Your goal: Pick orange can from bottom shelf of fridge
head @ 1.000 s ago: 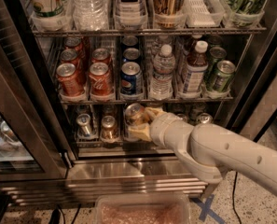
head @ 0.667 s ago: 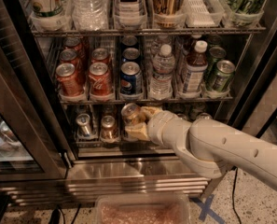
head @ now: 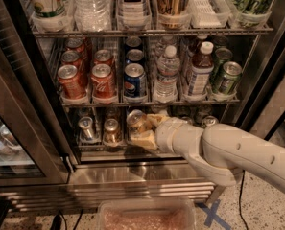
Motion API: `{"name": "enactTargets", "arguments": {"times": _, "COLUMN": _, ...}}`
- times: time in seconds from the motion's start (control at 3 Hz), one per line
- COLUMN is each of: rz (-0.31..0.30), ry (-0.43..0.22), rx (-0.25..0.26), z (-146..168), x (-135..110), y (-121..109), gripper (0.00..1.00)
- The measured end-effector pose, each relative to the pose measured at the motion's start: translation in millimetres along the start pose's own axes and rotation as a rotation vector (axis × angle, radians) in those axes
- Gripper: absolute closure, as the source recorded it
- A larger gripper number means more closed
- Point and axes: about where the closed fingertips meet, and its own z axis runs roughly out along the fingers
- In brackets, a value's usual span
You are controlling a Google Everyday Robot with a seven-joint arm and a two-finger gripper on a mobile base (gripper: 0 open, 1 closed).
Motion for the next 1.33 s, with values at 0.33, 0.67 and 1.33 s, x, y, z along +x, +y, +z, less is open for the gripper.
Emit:
{"name": "enactTargets", "arguments": {"times": 0.33, "rz": -0.015, "ry": 0.023, "rx": -0.109, "z": -22.9, "x": -7.8, "y": 18.8, "gripper": 1.0}}
{"name": "enactTargets", "arguments": {"times": 0.67, "rz": -0.032, "ry": 0.023, "rx": -0.163, "z": -51.7, "x": -4.9, "y": 2.1, "gripper": 1.0}}
{"name": "enactTargets", "arguments": {"times": 1.33, "rz": -0.057, "ry": -0.089, "rx": -0.333, "z": -80.9, "x": -36.6, "y": 23.0, "gripper": 1.0}}
